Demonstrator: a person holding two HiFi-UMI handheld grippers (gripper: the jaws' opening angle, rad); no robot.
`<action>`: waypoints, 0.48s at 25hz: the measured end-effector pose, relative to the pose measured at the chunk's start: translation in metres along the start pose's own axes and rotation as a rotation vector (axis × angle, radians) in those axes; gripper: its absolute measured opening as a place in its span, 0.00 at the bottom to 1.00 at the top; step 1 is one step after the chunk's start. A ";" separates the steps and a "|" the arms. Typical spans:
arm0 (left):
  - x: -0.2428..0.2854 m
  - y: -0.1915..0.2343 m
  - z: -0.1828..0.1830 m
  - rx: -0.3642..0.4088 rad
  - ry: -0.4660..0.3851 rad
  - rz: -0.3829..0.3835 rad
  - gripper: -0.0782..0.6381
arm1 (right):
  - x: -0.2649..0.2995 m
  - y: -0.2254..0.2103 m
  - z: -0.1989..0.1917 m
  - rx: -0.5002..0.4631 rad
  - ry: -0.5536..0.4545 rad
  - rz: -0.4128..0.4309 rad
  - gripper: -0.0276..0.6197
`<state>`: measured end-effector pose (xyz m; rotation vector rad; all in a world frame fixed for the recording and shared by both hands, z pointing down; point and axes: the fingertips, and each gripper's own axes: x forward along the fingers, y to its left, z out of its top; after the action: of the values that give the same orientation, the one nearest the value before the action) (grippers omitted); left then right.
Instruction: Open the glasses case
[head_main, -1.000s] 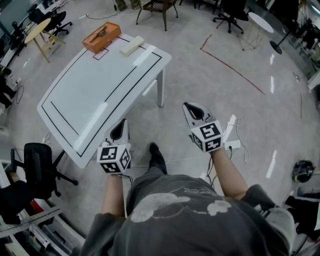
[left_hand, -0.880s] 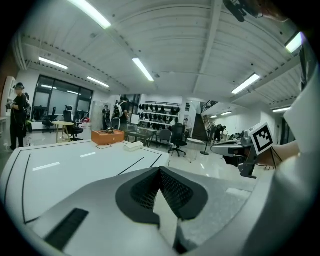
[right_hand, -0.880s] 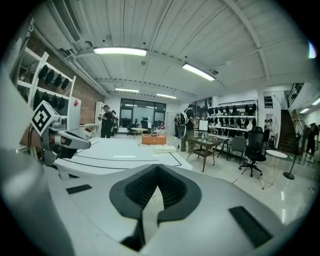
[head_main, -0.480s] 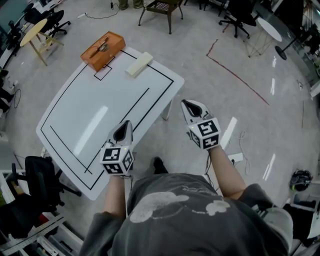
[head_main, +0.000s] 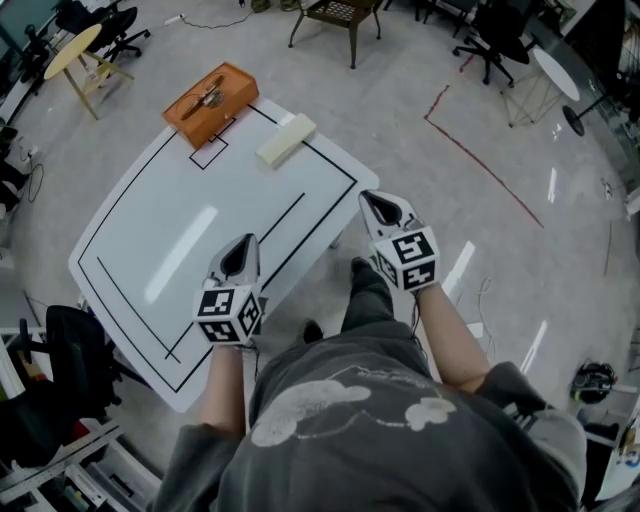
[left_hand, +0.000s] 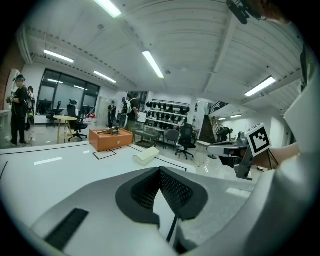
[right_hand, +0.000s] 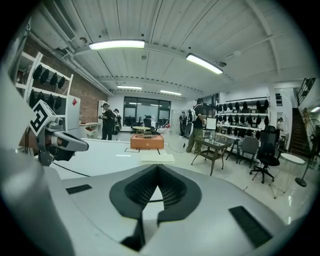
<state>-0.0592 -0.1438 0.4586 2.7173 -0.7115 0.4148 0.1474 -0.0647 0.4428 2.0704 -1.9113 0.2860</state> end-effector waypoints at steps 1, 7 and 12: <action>0.004 0.002 0.002 -0.001 -0.001 0.013 0.11 | 0.008 -0.006 0.004 -0.004 -0.005 0.011 0.04; 0.039 0.020 0.012 -0.051 0.000 0.140 0.11 | 0.080 -0.038 0.019 -0.036 -0.013 0.136 0.04; 0.074 0.023 0.019 -0.104 0.014 0.244 0.11 | 0.136 -0.057 0.036 -0.080 0.001 0.274 0.04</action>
<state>-0.0058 -0.2012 0.4722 2.5366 -1.0355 0.4383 0.2141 -0.2010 0.4516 1.7568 -2.1689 0.2660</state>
